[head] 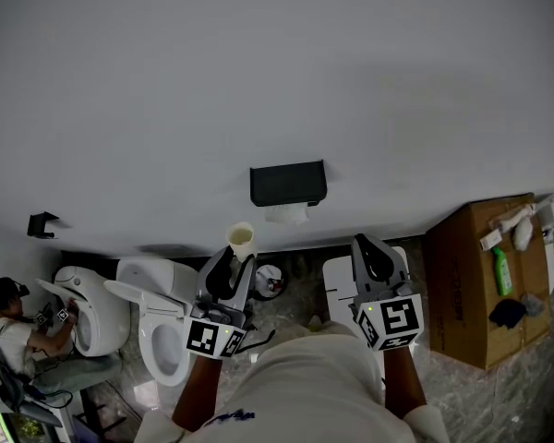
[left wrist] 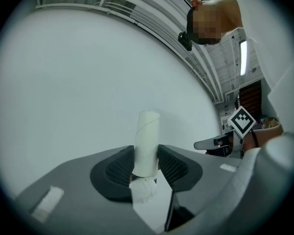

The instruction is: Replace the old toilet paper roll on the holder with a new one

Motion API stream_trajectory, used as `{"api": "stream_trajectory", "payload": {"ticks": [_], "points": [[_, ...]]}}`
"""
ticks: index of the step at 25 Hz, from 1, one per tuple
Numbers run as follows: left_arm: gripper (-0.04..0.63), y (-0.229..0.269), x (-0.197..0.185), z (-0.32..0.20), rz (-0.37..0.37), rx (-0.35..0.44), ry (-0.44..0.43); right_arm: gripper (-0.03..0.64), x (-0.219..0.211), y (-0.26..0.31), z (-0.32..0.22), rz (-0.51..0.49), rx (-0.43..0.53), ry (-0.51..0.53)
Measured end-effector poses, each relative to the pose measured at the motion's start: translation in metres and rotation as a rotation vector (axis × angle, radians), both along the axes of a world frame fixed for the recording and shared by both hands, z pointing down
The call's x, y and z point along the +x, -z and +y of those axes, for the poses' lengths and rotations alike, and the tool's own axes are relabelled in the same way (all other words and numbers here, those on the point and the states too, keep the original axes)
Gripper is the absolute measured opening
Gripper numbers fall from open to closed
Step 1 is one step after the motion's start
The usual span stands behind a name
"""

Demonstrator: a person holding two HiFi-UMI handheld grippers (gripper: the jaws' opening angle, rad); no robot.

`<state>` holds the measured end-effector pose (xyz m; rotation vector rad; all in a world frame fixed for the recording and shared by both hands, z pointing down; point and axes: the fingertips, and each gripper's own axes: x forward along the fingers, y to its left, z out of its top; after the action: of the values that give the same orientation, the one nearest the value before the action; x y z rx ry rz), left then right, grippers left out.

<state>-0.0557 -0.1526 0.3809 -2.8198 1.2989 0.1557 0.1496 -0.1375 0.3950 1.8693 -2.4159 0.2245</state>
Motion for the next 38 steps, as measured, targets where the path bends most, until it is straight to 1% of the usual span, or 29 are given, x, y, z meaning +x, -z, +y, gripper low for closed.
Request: {"api": "stream_trajectory", "payload": {"ticks": [4, 15, 32, 38], "points": [[0.156, 0.0, 0.002, 0.0, -0.002, -0.001, -0.005, 0.005, -0.002, 0.005, 0.0, 0.019, 0.009, 0.006], [0.156, -0.002, 0.008, -0.003, -0.008, -0.006, -0.012, 0.005, 0.0, 0.007, 0.0, 0.032, 0.005, 0.016], [0.156, -0.004, 0.004, -0.009, 0.0, -0.004, -0.013, 0.005, -0.008, 0.009, -0.005, 0.061, 0.0, 0.037], [0.156, -0.005, 0.001, -0.006, 0.0, -0.005, -0.012, 0.005, -0.013, 0.009, -0.003, 0.056, -0.001, 0.044]]}}
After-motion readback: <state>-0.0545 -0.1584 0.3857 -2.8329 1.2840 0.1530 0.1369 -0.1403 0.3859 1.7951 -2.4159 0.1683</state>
